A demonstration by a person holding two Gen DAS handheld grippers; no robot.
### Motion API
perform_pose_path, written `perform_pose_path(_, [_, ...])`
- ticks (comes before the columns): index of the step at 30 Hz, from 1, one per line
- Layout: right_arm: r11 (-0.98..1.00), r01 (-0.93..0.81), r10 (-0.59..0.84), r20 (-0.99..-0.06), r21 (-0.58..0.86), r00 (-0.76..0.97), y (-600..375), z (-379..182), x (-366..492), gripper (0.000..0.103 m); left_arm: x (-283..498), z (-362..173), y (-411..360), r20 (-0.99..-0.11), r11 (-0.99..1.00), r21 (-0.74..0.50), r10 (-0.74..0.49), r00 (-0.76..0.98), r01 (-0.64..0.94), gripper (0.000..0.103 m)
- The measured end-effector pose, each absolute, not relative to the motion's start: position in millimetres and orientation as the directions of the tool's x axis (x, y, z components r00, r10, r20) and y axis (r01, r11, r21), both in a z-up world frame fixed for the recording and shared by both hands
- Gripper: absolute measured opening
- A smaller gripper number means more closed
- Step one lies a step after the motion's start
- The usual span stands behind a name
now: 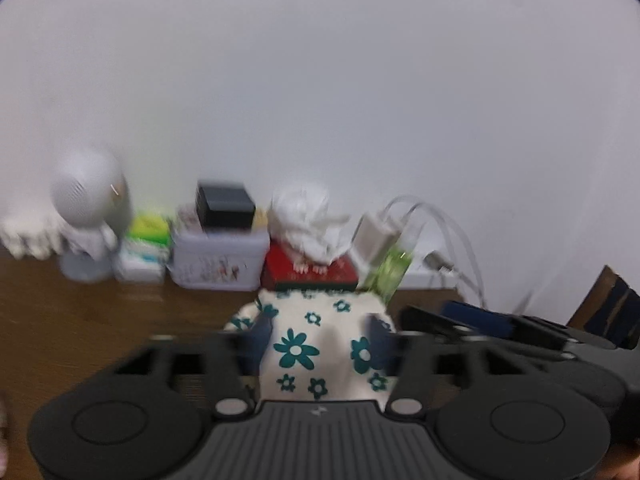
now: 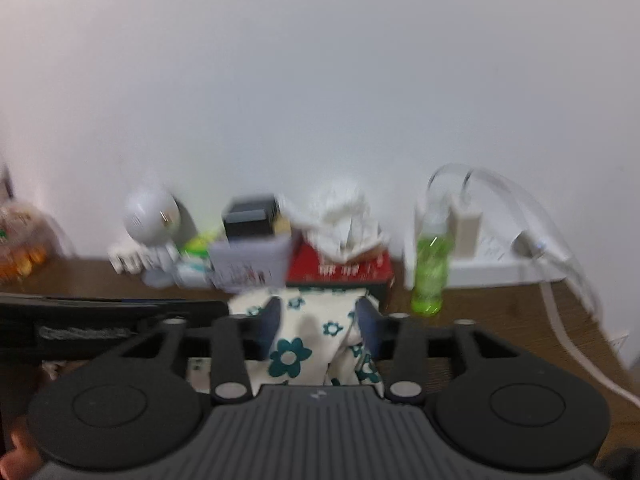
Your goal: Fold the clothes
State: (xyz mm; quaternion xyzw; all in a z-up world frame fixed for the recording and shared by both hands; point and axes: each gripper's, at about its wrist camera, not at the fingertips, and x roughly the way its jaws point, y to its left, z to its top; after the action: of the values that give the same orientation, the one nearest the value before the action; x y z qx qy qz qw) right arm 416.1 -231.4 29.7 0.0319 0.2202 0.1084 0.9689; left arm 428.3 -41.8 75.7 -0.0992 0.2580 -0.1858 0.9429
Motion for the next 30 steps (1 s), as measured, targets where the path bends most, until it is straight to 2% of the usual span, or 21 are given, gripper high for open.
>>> perform_pose_path(2, [0.97, -0.211, 0.242, -0.385, 0.121, 0.89, -237.1, 41.9, 385.9, 0.082, 398.4, 87.3, -32.0, -0.399, 0.914, -0.278, -0.39, 0.83, 0.296, 0.098])
perform_pose_path(5, [0.969, -0.224, 0.248, -0.35, 0.108, 0.903, -240.2, 53.0, 338.6, 0.101, 350.4, 97.9, -23.3, -0.348, 0.919, -0.251, -0.379, 0.858, 0.304, 0.103])
perform_pose_path(6, [0.97, -0.225, 0.244, -0.34, 0.096, 0.908, -239.3, 55.5, 321.0, 0.103, 335.1, 98.8, -21.8, -0.335, 0.919, -0.241, -0.381, 0.862, 0.313, 0.103])
perform_pose_path(10, [0.973, -0.225, 0.231, -0.314, 0.054, 0.921, -231.9, 61.0, 258.0, 0.103, 274.1, 95.4, -23.8, -0.352, 0.924, -0.203, -0.377, 0.857, 0.324, 0.103])
perform_pose_path(19, [0.972, -0.221, 0.235, -0.359, 0.081, 0.903, -208.4, 69.3, 121.4, 0.103, 132.3, 81.9, -19.9, -0.343, 0.923, -0.192, -0.381, 0.859, 0.333, 0.103])
perform_pose_path(30, [0.972, -0.171, 0.226, -0.428, 0.162, 0.875, -198.7, 39.4, -7.1, 0.103, -6.3, 56.4, -28.5, -0.35, 0.95, -0.139, -0.312, 0.883, 0.281, 0.103])
